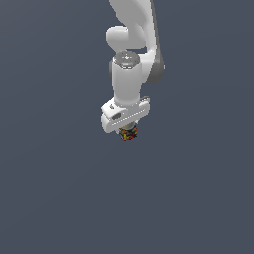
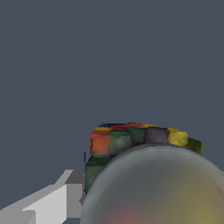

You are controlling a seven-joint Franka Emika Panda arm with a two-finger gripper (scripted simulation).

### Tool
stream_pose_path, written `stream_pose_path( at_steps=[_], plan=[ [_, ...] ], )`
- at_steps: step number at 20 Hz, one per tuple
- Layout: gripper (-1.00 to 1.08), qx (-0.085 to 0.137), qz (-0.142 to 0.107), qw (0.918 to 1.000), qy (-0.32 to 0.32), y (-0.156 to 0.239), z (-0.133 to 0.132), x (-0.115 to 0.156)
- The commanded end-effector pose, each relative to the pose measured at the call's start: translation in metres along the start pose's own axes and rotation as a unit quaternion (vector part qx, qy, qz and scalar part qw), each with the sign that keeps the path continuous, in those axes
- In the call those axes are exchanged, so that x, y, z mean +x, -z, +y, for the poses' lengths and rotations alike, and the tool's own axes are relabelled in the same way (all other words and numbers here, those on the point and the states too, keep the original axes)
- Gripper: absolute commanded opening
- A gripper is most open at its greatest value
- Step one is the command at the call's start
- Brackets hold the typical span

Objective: Pick up the object and move it to a goal position.

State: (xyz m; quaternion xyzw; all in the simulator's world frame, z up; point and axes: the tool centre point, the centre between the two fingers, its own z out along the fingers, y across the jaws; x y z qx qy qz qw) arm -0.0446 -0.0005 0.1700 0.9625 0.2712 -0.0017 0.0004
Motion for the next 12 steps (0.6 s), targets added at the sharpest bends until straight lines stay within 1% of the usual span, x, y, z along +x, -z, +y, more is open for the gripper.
stream_pose_path(
  at_steps=[1,12],
  plan=[
    [-1.0,-0.001,0.001,1.0,0.0,0.027,-0.015,0.013],
    [-1.0,-0.001,0.001,1.0,0.0,0.138,-0.081,0.067]
  ],
)
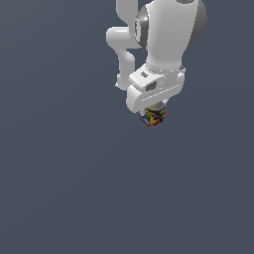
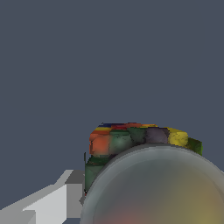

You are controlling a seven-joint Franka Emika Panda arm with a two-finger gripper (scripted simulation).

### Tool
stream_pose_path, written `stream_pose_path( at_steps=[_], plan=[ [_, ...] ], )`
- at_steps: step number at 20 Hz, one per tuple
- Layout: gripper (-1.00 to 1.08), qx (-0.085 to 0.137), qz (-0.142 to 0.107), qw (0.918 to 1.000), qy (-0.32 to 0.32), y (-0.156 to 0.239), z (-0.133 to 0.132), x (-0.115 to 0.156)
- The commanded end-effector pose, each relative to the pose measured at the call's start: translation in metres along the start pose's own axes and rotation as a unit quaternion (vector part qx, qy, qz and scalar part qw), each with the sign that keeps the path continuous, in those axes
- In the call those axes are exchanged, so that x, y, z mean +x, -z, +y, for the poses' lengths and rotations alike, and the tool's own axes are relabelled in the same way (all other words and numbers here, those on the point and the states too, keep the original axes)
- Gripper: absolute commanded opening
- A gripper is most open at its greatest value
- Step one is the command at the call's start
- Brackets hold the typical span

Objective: Pick up the object and move it to a goal position.

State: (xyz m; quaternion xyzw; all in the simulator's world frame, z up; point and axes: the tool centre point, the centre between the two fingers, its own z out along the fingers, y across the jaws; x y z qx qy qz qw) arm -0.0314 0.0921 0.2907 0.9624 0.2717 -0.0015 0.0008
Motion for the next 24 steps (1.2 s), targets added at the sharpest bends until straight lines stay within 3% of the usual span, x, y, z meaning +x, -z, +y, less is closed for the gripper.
stream_pose_path(
  at_steps=[1,13,24],
  plan=[
    [-1.0,0.0,0.001,1.0,0.0,0.027,-0.015,0.012],
    [-1.0,0.0,0.001,1.0,-0.001,0.117,-0.067,0.06],
    [-1.0,0.0,0.002,1.0,-0.001,0.166,-0.093,0.088]
  ],
)
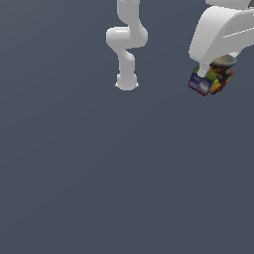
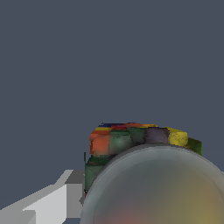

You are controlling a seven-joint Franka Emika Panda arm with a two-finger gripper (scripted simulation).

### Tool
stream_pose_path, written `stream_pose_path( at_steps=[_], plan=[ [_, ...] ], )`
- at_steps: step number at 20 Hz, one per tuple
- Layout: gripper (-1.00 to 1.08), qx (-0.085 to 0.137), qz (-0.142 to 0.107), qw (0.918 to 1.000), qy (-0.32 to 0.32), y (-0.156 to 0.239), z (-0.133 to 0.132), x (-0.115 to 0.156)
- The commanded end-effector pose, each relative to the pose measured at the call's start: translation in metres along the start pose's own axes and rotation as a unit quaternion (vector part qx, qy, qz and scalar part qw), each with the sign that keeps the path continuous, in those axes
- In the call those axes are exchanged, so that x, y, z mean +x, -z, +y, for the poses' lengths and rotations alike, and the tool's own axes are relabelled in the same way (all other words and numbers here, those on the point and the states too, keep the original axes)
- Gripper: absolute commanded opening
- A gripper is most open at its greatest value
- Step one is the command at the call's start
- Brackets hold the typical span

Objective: Pick up the object and move it to a goal position.

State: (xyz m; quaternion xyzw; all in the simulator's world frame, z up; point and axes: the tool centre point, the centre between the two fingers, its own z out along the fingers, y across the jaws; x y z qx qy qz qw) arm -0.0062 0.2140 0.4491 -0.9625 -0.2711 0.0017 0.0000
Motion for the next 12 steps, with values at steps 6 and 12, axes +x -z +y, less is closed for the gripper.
stream_pose_path(
  at_steps=[6,12],
  plan=[
    [-1.0,-0.001,0.002,1.0,0.0,0.018,-0.008,0.01],
    [-1.0,0.0,0.002,1.0,0.0,0.022,-0.01,0.012]
  ],
)
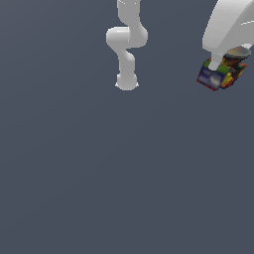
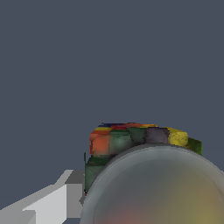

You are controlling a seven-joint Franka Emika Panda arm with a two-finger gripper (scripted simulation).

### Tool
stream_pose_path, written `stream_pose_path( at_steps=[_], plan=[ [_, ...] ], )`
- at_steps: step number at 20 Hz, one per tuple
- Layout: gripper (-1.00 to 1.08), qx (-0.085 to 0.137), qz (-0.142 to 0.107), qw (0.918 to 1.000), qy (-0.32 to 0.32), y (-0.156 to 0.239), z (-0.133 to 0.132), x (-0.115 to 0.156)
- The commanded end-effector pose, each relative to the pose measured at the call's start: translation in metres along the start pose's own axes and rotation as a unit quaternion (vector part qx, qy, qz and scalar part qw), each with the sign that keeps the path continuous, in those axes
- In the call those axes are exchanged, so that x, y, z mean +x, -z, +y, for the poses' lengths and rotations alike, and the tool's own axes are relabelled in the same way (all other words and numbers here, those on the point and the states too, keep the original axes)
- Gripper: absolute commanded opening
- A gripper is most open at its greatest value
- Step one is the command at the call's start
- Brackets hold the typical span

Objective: Pick up the object and move it to a goal position.

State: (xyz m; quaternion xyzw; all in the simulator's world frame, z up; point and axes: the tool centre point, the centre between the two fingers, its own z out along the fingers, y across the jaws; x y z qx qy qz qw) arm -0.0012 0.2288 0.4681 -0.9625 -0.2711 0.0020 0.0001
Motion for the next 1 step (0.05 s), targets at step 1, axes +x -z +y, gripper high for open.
stream_pose_path(
  at_steps=[1],
  plan=[
    [-1.0,-0.001,0.002,1.0,0.0,0.003,-0.0003,0.0005]
  ],
)
